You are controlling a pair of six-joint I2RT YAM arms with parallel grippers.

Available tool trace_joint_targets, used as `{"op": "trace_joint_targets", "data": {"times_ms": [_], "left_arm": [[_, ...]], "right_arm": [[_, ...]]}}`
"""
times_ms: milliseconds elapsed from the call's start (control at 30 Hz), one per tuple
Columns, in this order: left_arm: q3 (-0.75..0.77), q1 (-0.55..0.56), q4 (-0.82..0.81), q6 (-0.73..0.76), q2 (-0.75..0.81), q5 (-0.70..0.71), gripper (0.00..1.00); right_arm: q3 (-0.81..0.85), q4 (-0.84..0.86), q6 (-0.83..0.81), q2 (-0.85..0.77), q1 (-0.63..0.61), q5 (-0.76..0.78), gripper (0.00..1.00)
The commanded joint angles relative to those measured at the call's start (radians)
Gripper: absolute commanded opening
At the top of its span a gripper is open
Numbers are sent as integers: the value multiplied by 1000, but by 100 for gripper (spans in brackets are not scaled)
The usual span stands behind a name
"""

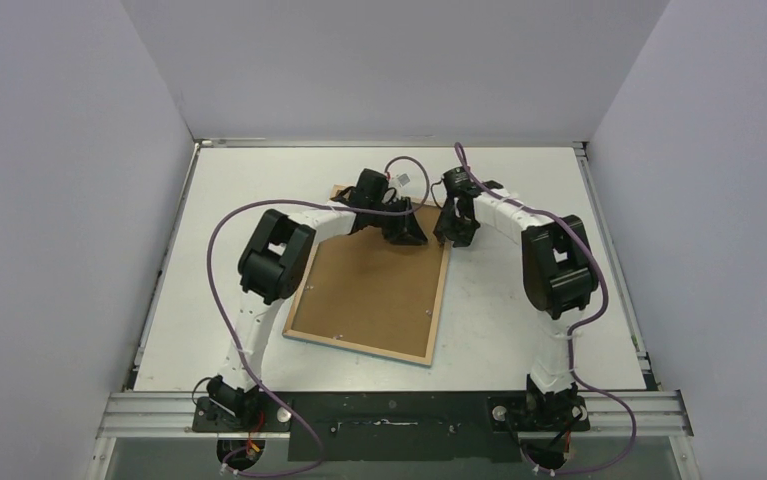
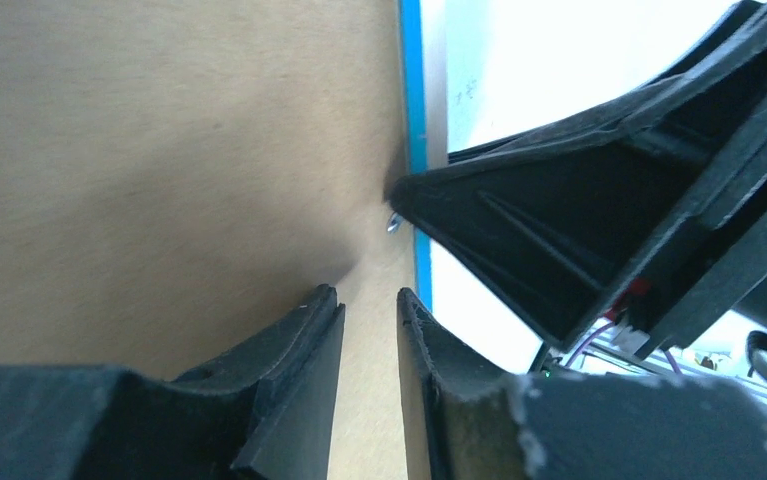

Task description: Put the photo into the frame

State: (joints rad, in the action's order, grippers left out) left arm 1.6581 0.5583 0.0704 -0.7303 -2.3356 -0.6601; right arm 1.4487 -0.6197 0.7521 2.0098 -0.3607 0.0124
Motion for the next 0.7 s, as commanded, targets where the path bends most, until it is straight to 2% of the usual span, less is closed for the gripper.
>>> {"op": "trace_joint_targets", "data": {"times_ms": [0,267,467,667], "left_arm": [[6,-70,71,91,139,-61,27],[-77,-80,278,252,307,-12,35],[-148,-79,395,319,391,-7,37],[-229,-68,361,278,404,-100,36]], "right_arm": [[82,-64,9,-29,3,51,44],[-16,-73,7,-211,10,17,65],[-149,-107,-77,-373,-6,-5,70],[-313,-94,-126,-510,-124,-17,71]]}}
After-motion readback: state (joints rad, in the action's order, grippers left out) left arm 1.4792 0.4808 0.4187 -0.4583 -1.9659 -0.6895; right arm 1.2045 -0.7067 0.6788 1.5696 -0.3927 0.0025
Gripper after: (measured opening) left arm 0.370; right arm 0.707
